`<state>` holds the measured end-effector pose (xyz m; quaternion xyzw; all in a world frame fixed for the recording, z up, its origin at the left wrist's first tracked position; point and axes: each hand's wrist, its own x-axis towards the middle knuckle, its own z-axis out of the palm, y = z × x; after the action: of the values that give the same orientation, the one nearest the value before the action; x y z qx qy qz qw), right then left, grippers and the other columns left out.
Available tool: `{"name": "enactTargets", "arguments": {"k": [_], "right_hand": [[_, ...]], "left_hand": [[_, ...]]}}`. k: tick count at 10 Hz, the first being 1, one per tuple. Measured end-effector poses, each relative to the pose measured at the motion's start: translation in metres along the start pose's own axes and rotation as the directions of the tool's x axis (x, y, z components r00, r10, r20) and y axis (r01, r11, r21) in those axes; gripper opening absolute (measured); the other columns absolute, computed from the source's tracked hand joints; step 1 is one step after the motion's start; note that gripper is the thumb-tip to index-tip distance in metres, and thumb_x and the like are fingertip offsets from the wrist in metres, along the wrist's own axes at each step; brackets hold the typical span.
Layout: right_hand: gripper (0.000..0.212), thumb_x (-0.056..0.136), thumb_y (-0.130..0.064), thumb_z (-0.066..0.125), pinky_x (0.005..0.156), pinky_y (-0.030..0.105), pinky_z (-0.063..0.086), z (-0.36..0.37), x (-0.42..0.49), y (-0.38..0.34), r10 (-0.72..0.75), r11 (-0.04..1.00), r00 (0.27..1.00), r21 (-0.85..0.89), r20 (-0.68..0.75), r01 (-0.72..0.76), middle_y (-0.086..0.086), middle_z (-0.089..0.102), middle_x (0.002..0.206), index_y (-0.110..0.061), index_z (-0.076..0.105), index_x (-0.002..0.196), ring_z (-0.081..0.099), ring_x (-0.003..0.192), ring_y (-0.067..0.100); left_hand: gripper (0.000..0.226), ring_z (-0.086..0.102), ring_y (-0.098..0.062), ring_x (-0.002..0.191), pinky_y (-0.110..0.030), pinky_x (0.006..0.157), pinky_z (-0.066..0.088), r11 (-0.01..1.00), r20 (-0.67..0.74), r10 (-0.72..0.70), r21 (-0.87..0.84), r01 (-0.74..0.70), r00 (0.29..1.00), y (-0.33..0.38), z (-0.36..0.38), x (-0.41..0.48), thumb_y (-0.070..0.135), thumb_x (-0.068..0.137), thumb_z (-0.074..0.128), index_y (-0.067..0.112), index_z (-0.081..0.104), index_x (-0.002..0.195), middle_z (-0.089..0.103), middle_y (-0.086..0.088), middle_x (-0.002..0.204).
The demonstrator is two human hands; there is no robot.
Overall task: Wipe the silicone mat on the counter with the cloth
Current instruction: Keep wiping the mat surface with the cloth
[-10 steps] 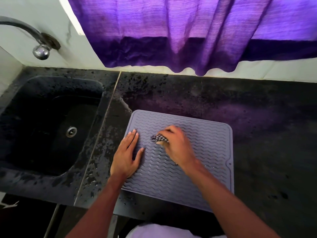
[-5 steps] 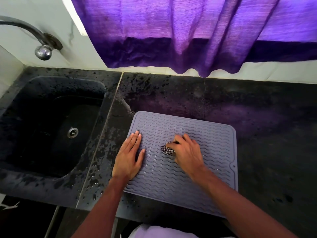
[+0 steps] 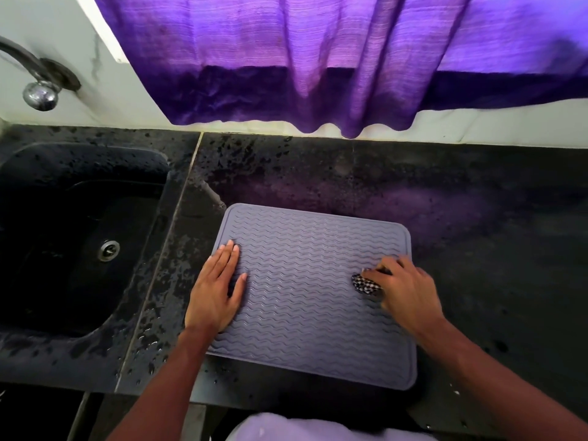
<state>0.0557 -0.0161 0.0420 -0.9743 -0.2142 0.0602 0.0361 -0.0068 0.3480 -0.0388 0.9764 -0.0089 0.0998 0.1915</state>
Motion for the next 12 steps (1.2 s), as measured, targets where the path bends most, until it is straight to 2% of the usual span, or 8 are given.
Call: {"name": "enactTargets", "arguments": {"k": [1, 2, 3, 4, 5, 6, 10, 12], "right_hand": [[0.058, 0.046, -0.013, 0.09, 0.06, 0.04, 0.054, -0.009, -0.007, 0.015, 0.082, 0.995, 0.995, -0.061, 0.055, -0.079, -0.001, 0.06, 0.095, -0.026, 0.074, 0.101, 0.053, 0.088, 0.026], [0.042, 0.07, -0.026, 0.079, 0.07, 0.035, 0.052, -0.024, -0.006, 0.013, 0.124, 0.985, 0.985, -0.139, 0.123, -0.107, -0.007, 0.057, 0.108, -0.032, 0.067, 0.11, 0.048, 0.099, 0.02], [0.04, 0.078, -0.026, 0.075, 0.073, 0.035, 0.054, -0.031, 0.003, 0.001, 0.092, 0.996, 0.991, -0.007, 0.097, -0.092, -0.01, 0.058, 0.115, -0.032, 0.064, 0.115, 0.045, 0.106, 0.018], [0.047, 0.074, -0.019, 0.079, 0.07, 0.032, 0.051, -0.027, 0.024, -0.028, -0.002, 0.981, 0.999, 0.195, 0.042, -0.006, -0.014, 0.063, 0.114, -0.033, 0.065, 0.117, 0.044, 0.102, 0.015], [0.049, 0.072, -0.014, 0.081, 0.063, 0.026, 0.037, -0.02, 0.04, -0.067, -0.096, 0.968, 0.995, 0.234, -0.001, 0.093, -0.013, 0.066, 0.111, -0.029, 0.067, 0.116, 0.042, 0.097, 0.015], [0.051, 0.07, -0.006, 0.081, 0.06, 0.031, 0.043, -0.007, 0.038, -0.086, -0.118, 0.972, 0.993, 0.204, 0.002, 0.115, -0.011, 0.065, 0.107, -0.028, 0.068, 0.115, 0.044, 0.097, 0.019], [0.069, 0.044, -0.01, 0.091, 0.06, 0.033, 0.049, -0.003, 0.002, -0.009, -0.08, 0.992, 0.997, 0.097, 0.009, 0.079, -0.012, 0.068, 0.103, -0.031, 0.072, 0.106, 0.053, 0.092, 0.024], [0.063, 0.044, -0.007, 0.087, 0.055, 0.033, 0.05, -0.005, -0.015, 0.028, -0.04, 0.998, 0.999, 0.039, -0.024, 0.041, -0.014, 0.067, 0.097, -0.033, 0.072, 0.1, 0.046, 0.086, 0.021]], "left_hand": [[0.06, 0.028, -0.019, 0.152, -0.045, 0.122, 0.029, 1.0, -0.002, 0.003, 0.003, -0.003, 1.0, -0.001, 0.001, 0.001, 0.039, 0.104, 0.04, 0.008, 0.037, 0.155, 0.032, -0.005, 0.164], [0.06, 0.029, -0.02, 0.152, -0.045, 0.122, 0.029, 1.0, -0.006, 0.0, 0.003, 0.0, 1.0, 0.0, 0.001, 0.001, 0.039, 0.104, 0.041, 0.007, 0.037, 0.155, 0.032, -0.006, 0.164], [0.06, 0.029, -0.02, 0.152, -0.044, 0.122, 0.029, 1.0, -0.009, -0.006, 0.0, 0.006, 1.0, 0.001, 0.002, 0.002, 0.038, 0.103, 0.041, 0.007, 0.037, 0.155, 0.033, -0.006, 0.163], [0.06, 0.029, -0.02, 0.152, -0.045, 0.122, 0.03, 1.0, -0.01, -0.005, 0.009, 0.005, 1.0, 0.001, 0.001, 0.002, 0.038, 0.103, 0.042, 0.007, 0.038, 0.155, 0.033, -0.006, 0.163], [0.06, 0.029, -0.02, 0.152, -0.046, 0.121, 0.031, 1.0, -0.007, -0.007, 0.006, 0.007, 1.0, 0.002, 0.0, 0.002, 0.037, 0.103, 0.043, 0.008, 0.038, 0.155, 0.033, -0.005, 0.163], [0.06, 0.03, -0.02, 0.151, -0.046, 0.121, 0.031, 1.0, -0.012, 0.003, -0.003, -0.003, 1.0, 0.001, 0.001, 0.002, 0.037, 0.103, 0.043, 0.007, 0.038, 0.155, 0.034, -0.006, 0.163], [0.061, 0.031, -0.023, 0.151, -0.048, 0.121, 0.03, 1.0, -0.002, 0.029, 0.001, -0.029, 1.0, -0.004, 0.003, 0.001, 0.039, 0.104, 0.041, 0.006, 0.037, 0.155, 0.033, -0.008, 0.163], [0.061, 0.031, -0.023, 0.151, -0.048, 0.122, 0.03, 1.0, -0.001, 0.025, 0.005, -0.025, 1.0, -0.003, 0.001, 0.001, 0.039, 0.103, 0.041, 0.007, 0.037, 0.155, 0.033, -0.007, 0.163]]}}
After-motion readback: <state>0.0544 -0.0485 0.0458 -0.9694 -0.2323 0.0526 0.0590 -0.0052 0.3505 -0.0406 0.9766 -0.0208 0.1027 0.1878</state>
